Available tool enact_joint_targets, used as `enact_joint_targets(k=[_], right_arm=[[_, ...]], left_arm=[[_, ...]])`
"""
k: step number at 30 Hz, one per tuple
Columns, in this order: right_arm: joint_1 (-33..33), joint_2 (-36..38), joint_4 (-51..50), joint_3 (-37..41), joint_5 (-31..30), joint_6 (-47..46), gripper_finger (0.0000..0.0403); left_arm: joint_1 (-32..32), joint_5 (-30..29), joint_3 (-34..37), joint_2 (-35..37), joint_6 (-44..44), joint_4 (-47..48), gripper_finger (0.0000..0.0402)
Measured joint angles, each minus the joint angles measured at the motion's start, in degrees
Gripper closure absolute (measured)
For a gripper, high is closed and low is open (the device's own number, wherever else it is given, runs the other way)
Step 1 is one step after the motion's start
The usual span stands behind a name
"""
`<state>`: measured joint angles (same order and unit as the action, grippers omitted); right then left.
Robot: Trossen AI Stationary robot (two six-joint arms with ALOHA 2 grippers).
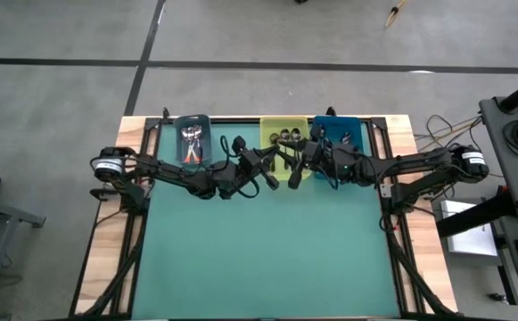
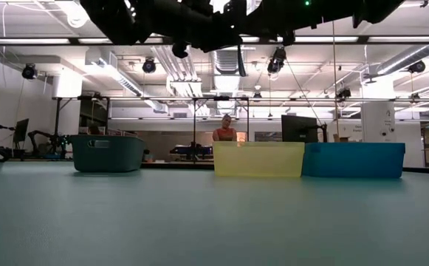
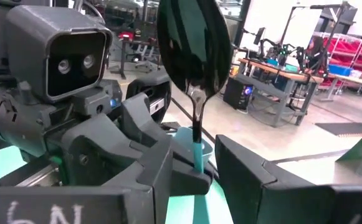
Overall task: Sort silverware by color (type)
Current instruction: Put the blue spoon into the blue bin
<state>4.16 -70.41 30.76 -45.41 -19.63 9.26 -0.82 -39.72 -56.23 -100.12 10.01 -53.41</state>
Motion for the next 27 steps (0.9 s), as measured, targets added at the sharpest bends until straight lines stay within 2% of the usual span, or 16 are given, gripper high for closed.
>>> enact_joint_targets(k=[7,21,24,27], right_arm=[[1.86,0.0,0.08,-0.17,0.17,0.78,0.0291],[2.49,-4.82,6.09,-0.26,0.08,4.08,0.0293],[2.49,-4.47,5.94,-0.26,0.1,4.06,0.0307],[2.49,-4.37,5.94,-0.26,0.21,4.11,0.0338]], left_arm=[[0.0,0.25,0.0,0.0,-0.2,0.02,0.0401],[0.11,-0.74,0.11,-0.04,-0.21,1.81,0.0401],[0.11,-1.31,0.11,-0.02,-0.21,1.83,0.0401],[0.11,-1.36,0.11,-0.02,-0.21,1.79,0.0401]])
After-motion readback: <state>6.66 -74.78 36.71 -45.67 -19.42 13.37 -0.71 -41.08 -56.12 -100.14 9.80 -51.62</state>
